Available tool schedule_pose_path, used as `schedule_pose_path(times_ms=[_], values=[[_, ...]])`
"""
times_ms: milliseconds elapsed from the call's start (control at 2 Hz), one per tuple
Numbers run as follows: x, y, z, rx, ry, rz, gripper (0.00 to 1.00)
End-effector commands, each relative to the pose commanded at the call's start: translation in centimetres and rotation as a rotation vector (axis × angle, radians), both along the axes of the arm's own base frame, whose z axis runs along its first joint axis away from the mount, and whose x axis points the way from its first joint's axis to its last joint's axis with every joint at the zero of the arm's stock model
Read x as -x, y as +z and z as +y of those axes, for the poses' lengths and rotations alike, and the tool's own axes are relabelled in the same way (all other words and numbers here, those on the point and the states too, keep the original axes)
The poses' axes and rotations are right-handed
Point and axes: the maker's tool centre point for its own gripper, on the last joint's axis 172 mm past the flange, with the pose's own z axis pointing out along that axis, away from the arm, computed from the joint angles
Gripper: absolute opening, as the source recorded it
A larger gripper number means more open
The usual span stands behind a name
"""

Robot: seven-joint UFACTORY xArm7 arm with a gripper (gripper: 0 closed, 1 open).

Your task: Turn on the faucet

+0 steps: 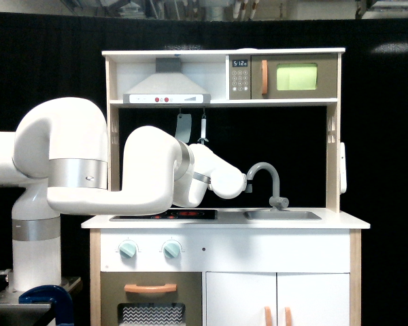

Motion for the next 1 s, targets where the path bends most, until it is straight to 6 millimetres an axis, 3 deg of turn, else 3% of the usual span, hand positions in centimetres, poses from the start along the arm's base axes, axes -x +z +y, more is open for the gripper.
schedule_pose_path(times_ms=[500,1000], values=[[-3.1,0.4,-3.4,0.0,0.0,0.0,1.0],[-7.6,0.4,-7.1,0.0,0.0,0.0,1.0]])
